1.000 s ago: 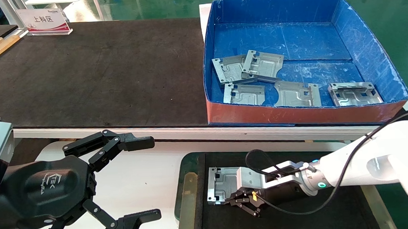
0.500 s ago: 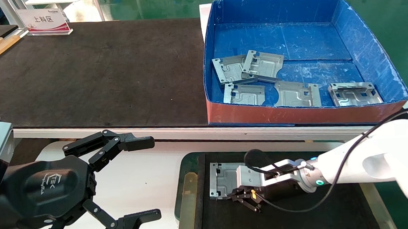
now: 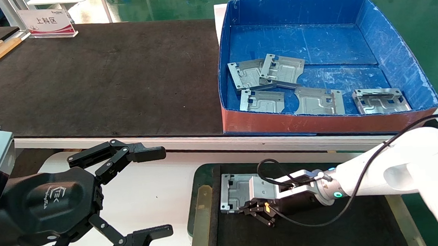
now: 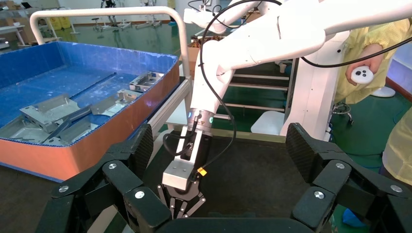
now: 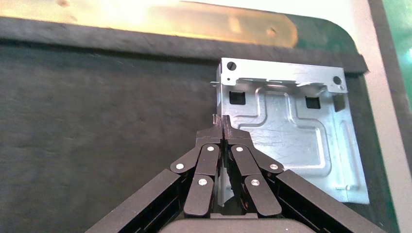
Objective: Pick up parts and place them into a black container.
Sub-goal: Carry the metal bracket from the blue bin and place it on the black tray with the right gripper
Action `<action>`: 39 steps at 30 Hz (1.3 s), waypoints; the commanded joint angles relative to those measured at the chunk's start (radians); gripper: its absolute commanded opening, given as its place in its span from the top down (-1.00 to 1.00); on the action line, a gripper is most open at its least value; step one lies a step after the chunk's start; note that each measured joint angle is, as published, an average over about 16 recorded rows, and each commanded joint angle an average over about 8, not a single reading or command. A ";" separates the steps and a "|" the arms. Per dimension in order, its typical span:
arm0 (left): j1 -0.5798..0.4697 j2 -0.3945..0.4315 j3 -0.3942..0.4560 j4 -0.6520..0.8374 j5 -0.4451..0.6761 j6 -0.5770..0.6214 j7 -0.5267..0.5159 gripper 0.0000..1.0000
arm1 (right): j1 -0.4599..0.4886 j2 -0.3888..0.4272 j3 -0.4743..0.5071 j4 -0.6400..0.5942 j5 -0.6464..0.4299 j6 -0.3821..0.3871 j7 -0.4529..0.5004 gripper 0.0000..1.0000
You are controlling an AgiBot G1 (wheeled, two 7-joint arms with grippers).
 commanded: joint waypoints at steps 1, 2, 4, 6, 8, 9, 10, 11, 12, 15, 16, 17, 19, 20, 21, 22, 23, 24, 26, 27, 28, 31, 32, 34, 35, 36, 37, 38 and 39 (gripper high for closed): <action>0.000 0.000 0.000 0.000 0.000 0.000 0.000 -1.00 | 0.002 0.000 0.001 0.001 0.001 -0.014 0.001 1.00; 0.000 0.000 0.000 0.000 0.000 0.000 0.000 -1.00 | 0.003 0.000 0.001 0.001 0.002 -0.022 0.002 1.00; 0.000 0.000 0.000 0.000 0.000 0.000 0.000 -1.00 | 0.005 0.000 0.001 0.001 0.002 -0.037 0.002 1.00; 0.000 0.000 0.000 0.000 0.000 0.000 0.000 -1.00 | 0.006 0.000 0.001 0.001 0.002 -0.050 0.002 1.00; 0.000 0.000 0.000 0.000 0.000 0.000 0.000 -1.00 | 0.007 0.001 0.001 0.000 0.002 -0.059 0.003 1.00; 0.000 0.000 0.000 0.000 0.000 0.000 0.000 -1.00 | 0.007 0.001 0.001 -0.001 0.002 -0.062 0.003 1.00; 0.000 0.000 0.000 0.000 0.000 0.000 0.000 -1.00 | 0.007 0.001 0.000 -0.002 0.001 -0.064 0.003 1.00; 0.000 0.000 0.000 0.000 0.000 0.000 0.000 -1.00 | 0.008 0.001 0.000 -0.003 0.001 -0.065 0.002 1.00; 0.000 0.000 0.000 0.000 0.000 0.000 0.000 -1.00 | 0.008 0.001 0.000 -0.004 0.000 -0.065 0.002 1.00; 0.000 0.000 0.000 0.000 0.000 0.000 0.000 -1.00 | 0.009 0.003 -0.002 -0.006 -0.002 -0.062 0.000 1.00; 0.000 0.000 0.000 0.000 0.000 0.000 0.000 -1.00 | 0.009 0.003 -0.002 -0.007 -0.002 -0.060 0.000 1.00; 0.000 0.000 0.000 0.000 0.000 0.000 0.000 -1.00 | 0.009 0.004 -0.002 -0.008 -0.003 -0.057 -0.001 1.00; 0.000 0.000 0.000 0.000 0.000 0.000 0.000 -1.00 | 0.010 0.005 -0.003 -0.009 -0.004 -0.051 -0.002 1.00; 0.000 0.000 0.000 0.000 0.000 0.000 0.000 -1.00 | 0.010 0.005 -0.003 -0.010 -0.004 -0.049 -0.003 1.00; 0.000 0.000 0.000 0.000 0.000 0.000 0.000 -1.00 | 0.011 0.005 -0.003 -0.011 -0.004 -0.047 -0.003 1.00; 0.000 0.000 0.000 0.000 0.000 0.000 0.000 -1.00 | 0.011 0.006 -0.003 -0.011 -0.004 -0.045 -0.003 1.00; 0.000 0.000 0.000 0.000 0.000 0.000 0.000 -1.00 | 0.011 0.006 -0.003 -0.012 -0.004 -0.044 -0.003 1.00; 0.000 0.000 0.000 0.000 0.000 0.000 0.000 -1.00 | 0.012 0.006 -0.003 -0.012 -0.003 -0.043 -0.003 1.00; 0.000 0.000 0.000 0.000 0.000 0.000 0.000 -1.00 | 0.012 0.006 -0.002 -0.012 -0.002 -0.043 -0.003 1.00; 0.000 0.000 0.000 0.000 0.000 0.000 0.000 -1.00 | 0.012 0.006 -0.002 -0.013 -0.002 -0.042 -0.003 1.00; 0.000 0.000 0.000 0.000 0.000 0.000 0.000 -1.00 | 0.012 0.006 -0.001 -0.013 -0.001 -0.042 -0.003 1.00; 0.000 0.000 0.000 0.000 0.000 0.000 0.000 -1.00 | 0.012 0.005 0.000 -0.014 0.000 -0.038 -0.002 0.87; 0.000 0.000 0.000 0.000 0.000 0.000 0.000 -1.00 | 0.013 0.004 0.000 -0.014 0.001 -0.036 -0.002 0.62; 0.000 0.000 0.000 0.000 0.000 0.000 0.000 -1.00 | 0.013 0.003 0.001 -0.015 0.002 -0.032 0.000 0.12; 0.000 0.000 0.000 0.000 0.000 0.000 0.000 -1.00 | 0.012 0.003 0.002 -0.015 0.003 -0.030 0.000 -0.13; 0.000 0.000 0.000 0.000 0.000 0.000 0.000 -1.00 | 0.012 0.003 0.002 -0.015 0.004 -0.028 0.001 -0.38; 0.000 0.000 0.000 0.000 0.000 0.000 0.000 -1.00 | 0.012 0.003 0.003 -0.016 0.005 -0.026 0.002 -0.63; 0.000 0.000 0.000 0.000 0.000 0.000 0.000 -1.00 | 0.012 0.002 0.003 -0.016 0.005 -0.024 0.002 -0.85; 0.000 0.000 0.000 0.000 0.000 0.000 0.000 -1.00 | 0.012 0.002 0.004 -0.016 0.006 -0.022 0.002 -1.00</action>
